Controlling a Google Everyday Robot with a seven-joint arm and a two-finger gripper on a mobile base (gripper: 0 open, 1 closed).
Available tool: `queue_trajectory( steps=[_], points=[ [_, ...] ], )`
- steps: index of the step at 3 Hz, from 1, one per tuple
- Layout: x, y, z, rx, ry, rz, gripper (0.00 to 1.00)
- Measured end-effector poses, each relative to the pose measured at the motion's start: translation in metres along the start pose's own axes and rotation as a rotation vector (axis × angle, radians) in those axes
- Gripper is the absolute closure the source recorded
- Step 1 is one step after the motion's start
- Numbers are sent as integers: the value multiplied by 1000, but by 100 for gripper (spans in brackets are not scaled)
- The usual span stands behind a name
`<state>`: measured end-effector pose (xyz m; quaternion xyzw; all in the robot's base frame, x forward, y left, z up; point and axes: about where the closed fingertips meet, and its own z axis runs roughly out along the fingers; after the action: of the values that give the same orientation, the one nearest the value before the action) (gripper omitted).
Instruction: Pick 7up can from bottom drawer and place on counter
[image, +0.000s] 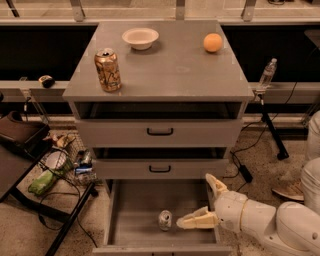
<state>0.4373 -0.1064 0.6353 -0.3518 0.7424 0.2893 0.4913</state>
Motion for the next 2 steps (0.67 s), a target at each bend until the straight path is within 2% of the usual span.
queue_trajectory(
  steps=[1, 2],
  points=[
    [16, -1, 26, -3, 1, -26, 0],
    [35, -20, 69, -13, -32, -134, 0]
  ],
)
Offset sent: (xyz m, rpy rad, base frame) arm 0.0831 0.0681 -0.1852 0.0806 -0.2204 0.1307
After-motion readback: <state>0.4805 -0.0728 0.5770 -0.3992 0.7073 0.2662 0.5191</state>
